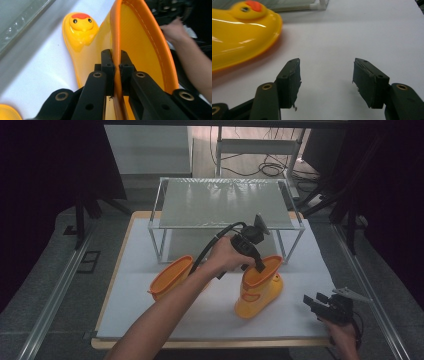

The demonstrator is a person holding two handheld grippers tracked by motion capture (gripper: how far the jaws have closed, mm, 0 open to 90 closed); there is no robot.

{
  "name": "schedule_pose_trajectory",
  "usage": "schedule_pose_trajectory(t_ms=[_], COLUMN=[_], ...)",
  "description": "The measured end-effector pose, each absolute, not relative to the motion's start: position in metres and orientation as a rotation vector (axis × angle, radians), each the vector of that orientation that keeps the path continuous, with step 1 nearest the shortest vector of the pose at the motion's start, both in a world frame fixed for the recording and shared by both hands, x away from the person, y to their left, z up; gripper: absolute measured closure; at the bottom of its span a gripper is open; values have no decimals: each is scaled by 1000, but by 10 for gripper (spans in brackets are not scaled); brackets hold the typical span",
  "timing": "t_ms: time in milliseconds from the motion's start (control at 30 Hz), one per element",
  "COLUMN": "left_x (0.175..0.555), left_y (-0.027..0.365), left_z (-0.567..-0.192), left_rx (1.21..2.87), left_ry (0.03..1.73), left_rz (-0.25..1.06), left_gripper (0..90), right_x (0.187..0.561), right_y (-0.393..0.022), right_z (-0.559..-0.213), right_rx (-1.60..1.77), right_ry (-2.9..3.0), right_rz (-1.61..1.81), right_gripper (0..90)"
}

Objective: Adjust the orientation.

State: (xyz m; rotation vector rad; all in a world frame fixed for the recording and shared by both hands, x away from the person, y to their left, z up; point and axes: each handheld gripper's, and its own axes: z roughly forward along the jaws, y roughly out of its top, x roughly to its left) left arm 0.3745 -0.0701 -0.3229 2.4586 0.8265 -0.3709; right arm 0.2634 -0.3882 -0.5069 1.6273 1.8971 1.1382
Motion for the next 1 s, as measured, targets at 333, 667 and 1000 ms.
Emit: schedule_pose_trajectory(t_ms=[333, 667, 1000], left_x=[352, 333, 329], left_y=[-22, 24, 48], left_z=[-271, -275, -299], left_rx=[2411, 2430, 2443], left_ry=[793, 826, 827], left_rz=[-303, -226, -229], left_gripper=[861, 861, 862], right_x=[263, 264, 265], right_y=[-386, -382, -381], right_z=[-507, -508, -509], right_rx=[1623, 1625, 1624], right_ry=[1898, 1916, 1914], right_rz=[1141, 1133, 1136], right_gripper=[385, 385, 385])
